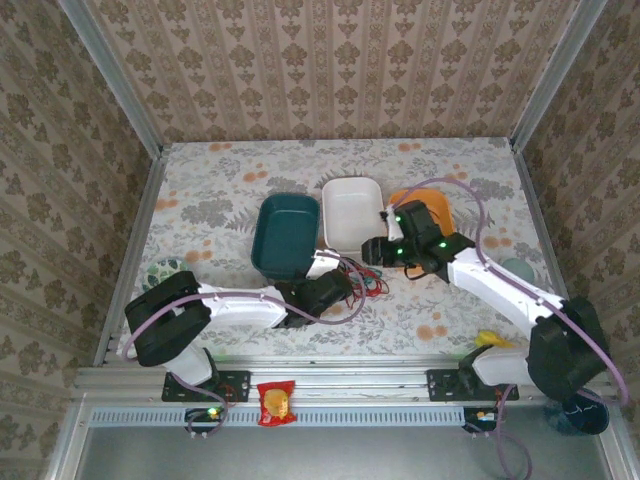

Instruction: Untangle the cables

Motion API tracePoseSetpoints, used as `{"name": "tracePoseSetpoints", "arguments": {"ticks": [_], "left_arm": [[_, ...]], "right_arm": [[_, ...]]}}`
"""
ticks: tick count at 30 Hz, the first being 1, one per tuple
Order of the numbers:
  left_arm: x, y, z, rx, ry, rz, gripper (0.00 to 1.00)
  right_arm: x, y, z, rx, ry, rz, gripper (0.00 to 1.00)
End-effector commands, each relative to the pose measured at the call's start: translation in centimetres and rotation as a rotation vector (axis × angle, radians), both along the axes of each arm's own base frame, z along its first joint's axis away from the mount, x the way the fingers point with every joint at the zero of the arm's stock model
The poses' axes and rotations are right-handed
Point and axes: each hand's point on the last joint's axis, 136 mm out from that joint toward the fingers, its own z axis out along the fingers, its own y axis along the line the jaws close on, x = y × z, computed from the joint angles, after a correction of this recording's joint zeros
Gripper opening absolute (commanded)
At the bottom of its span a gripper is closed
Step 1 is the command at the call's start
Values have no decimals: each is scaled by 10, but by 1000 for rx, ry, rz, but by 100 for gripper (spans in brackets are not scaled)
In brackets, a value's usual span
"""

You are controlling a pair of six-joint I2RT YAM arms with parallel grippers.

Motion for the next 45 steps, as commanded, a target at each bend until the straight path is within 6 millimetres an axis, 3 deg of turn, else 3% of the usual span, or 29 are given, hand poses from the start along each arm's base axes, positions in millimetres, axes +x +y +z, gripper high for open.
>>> {"name": "tracePoseSetpoints", "arguments": {"ticks": [1, 3, 9, 18, 24, 26, 34, 38, 45], "left_arm": [[0, -1, 13, -26, -37, -6, 0], [0, 1, 13, -22, -36, 2, 0], [0, 1, 13, -20, -36, 3, 0], [1, 1, 13, -15, -36, 5, 0], [0, 1, 11, -13, -34, 3, 0], [0, 0, 12, -13, -34, 1, 0], [0, 0, 9, -4, -29, 0, 0], [0, 1, 8, 2, -28, 2, 0], [2, 7, 3, 40, -18, 35, 0]], "right_arm": [[-33, 15, -24, -36, 134, 153, 49], [-35, 6, -38, -119, 173, 131, 48], [-50, -19, -43, -189, 160, 80, 43], [-63, -17, -59, -184, 234, 122, 35], [-60, -15, -75, -202, 263, 120, 34], [-58, -16, -76, -210, 263, 115, 28], [-53, -22, -69, -228, 219, 85, 7], [-43, -30, -48, -239, 127, 39, 5], [-20, -67, -7, -358, -57, -131, 1]]}}
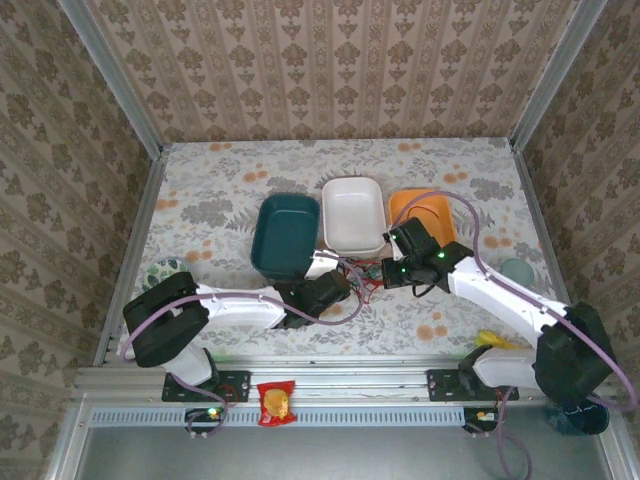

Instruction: Untangle the cables

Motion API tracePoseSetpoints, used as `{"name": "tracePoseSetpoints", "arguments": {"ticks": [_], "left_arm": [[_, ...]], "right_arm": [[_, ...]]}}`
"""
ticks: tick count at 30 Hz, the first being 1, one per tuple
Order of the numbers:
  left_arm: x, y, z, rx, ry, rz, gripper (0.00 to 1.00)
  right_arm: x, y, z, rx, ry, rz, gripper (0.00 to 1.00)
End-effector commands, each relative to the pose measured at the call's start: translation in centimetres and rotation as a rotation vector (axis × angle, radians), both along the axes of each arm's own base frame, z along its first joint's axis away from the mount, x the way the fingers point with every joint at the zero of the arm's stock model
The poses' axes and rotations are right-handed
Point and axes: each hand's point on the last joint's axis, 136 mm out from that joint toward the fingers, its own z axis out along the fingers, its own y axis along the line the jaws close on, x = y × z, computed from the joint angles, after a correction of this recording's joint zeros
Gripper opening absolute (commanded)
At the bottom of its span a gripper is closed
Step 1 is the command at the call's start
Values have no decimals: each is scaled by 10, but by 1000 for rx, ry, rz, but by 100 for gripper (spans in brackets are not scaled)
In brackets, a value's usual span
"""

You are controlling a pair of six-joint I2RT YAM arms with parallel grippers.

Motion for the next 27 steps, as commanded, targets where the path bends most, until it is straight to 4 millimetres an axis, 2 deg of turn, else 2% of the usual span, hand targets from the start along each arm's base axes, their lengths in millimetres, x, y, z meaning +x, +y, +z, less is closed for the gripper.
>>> {"name": "tracePoseSetpoints", "arguments": {"ticks": [1, 6, 11, 18, 27], "left_arm": [[3, 3, 4, 26, -19, 33, 0], [4, 8, 2, 30, -14, 58, 0], [5, 17, 0, 18, -6, 88, 0], [7, 32, 2, 26, -14, 151, 0], [7, 50, 0, 37, -7, 232, 0]], "right_arm": [[15, -27, 25, -103, -115, -104, 0], [25, -40, 50, -119, -222, -171, 0], [28, -49, 57, -158, -245, -201, 0], [35, -99, 78, -322, -346, -402, 0], [45, -141, 101, -281, -390, -571, 0]]}}
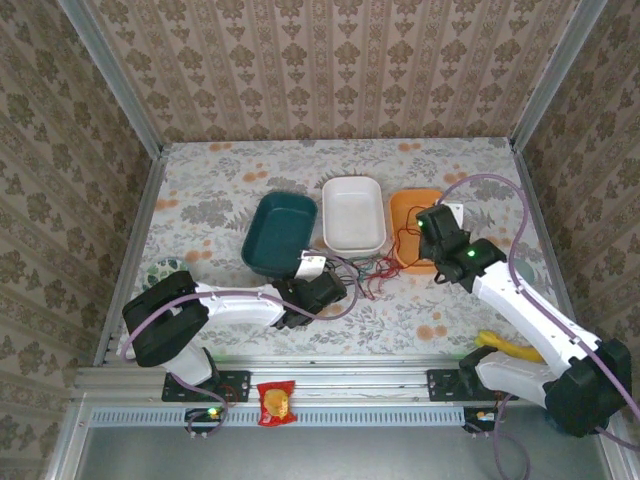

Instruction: Untangle the cables

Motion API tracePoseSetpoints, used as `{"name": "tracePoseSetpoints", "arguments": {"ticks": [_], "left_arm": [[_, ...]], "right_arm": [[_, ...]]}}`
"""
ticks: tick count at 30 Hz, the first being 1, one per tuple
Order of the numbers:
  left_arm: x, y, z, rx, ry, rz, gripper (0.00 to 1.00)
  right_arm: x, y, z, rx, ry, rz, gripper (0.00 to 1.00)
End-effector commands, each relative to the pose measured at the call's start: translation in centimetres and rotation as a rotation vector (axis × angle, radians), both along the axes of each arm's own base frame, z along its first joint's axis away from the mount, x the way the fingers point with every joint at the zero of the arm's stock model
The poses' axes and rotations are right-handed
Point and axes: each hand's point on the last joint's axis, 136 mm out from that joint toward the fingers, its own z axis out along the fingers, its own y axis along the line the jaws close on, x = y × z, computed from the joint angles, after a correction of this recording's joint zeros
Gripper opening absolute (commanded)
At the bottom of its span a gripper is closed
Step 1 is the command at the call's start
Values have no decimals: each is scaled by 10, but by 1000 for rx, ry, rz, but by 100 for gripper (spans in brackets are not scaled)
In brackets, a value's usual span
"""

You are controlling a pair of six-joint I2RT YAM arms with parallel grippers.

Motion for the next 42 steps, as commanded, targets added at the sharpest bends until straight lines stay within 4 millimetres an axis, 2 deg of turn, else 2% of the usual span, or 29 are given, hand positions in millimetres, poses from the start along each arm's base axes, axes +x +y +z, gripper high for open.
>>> {"name": "tracePoseSetpoints", "arguments": {"ticks": [1, 5, 11, 14, 17, 20, 24, 25, 28, 32, 36, 42], "left_arm": [[4, 14, 9, 3, -28, 71, 0], [3, 15, 9, 3, -29, 76, 0], [3, 16, 8, 10, -22, 81, 0], [4, 15, 8, 14, -19, 77, 0], [4, 12, 8, 12, -19, 65, 0], [4, -1, 10, -7, -35, 3, 0], [0, -41, 24, -98, -77, -179, 0], [-2, -51, 30, -128, -86, -226, 3], [-6, -80, 47, -208, -98, -356, 30], [-14, -116, 65, -279, -104, -512, 62], [-22, -153, 71, -316, -100, -669, 78], [-31, -208, 70, -318, -70, -858, 85]], "right_arm": [[6, -22, 26, 26, -86, -93, 0], [12, -31, 41, 109, -156, -104, 0], [19, -44, 97, 125, -367, -115, 0], [22, -43, 120, 148, -430, -86, 0], [27, -28, 129, 199, -438, -12, 0], [32, 0, 122, 292, -393, 113, 0], [33, 49, 112, 436, -337, 318, 0], [32, 62, 111, 460, -326, 365, 0], [31, 88, 113, 499, -304, 455, 0], [34, 102, 121, 546, -303, 473, 0], [41, 101, 123, 565, -299, 422, 0], [47, 95, 113, 575, -269, 347, 0]]}}
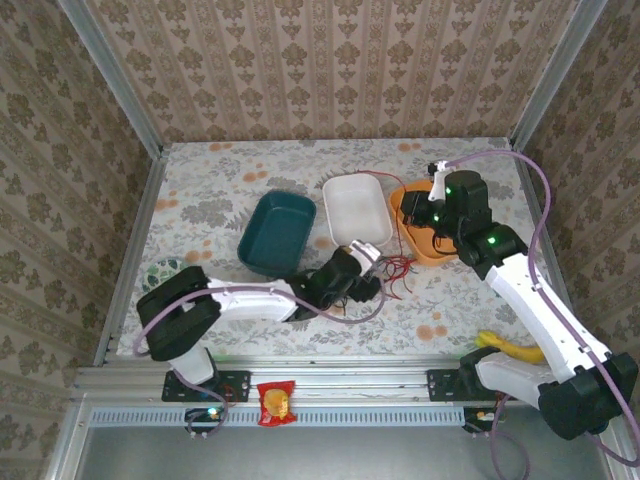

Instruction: Untangle the cables

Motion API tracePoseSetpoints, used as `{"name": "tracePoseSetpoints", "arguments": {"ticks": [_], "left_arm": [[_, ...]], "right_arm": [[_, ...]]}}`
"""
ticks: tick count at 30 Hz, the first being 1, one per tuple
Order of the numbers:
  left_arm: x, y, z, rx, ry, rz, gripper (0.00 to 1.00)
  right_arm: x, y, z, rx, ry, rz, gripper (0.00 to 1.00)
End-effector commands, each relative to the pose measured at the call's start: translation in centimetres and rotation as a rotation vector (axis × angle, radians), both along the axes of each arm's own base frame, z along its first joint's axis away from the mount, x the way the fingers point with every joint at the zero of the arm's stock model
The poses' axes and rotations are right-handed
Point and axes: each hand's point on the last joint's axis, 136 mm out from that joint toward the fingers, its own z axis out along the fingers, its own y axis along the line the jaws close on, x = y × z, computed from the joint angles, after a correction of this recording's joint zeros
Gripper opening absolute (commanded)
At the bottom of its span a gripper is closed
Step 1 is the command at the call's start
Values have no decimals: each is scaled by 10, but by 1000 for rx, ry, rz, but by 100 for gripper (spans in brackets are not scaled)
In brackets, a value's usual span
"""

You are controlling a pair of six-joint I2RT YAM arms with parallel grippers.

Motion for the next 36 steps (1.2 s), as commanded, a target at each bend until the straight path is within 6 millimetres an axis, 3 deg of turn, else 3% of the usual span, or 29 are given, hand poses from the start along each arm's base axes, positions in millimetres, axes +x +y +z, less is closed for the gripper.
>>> {"name": "tracePoseSetpoints", "arguments": {"ticks": [1, 6, 13, 20, 25, 31, 36], "left_arm": [[-15, -42, 10, -24, -24, -186, 85], [-13, -70, 0, 2, -23, -243, 87], [4, -81, -26, 68, -58, -197, 84], [16, -76, -41, 102, -81, -136, 48], [20, -60, -47, 97, -55, -93, 16], [27, -34, -45, 69, -8, -14, 1], [28, -14, -43, 65, 3, 30, 0]], "right_arm": [[5, -3, 11, 34, -6, -51, 0], [4, -15, 14, 6, 24, -112, 0], [-2, -37, 24, 45, 49, -210, 0], [-8, -46, 31, 79, 39, -230, 0], [-14, -71, 48, 43, -18, -315, 0], [-30, -123, 70, -38, -85, -524, 0], [-49, -160, 84, -99, -142, -691, 0]]}}
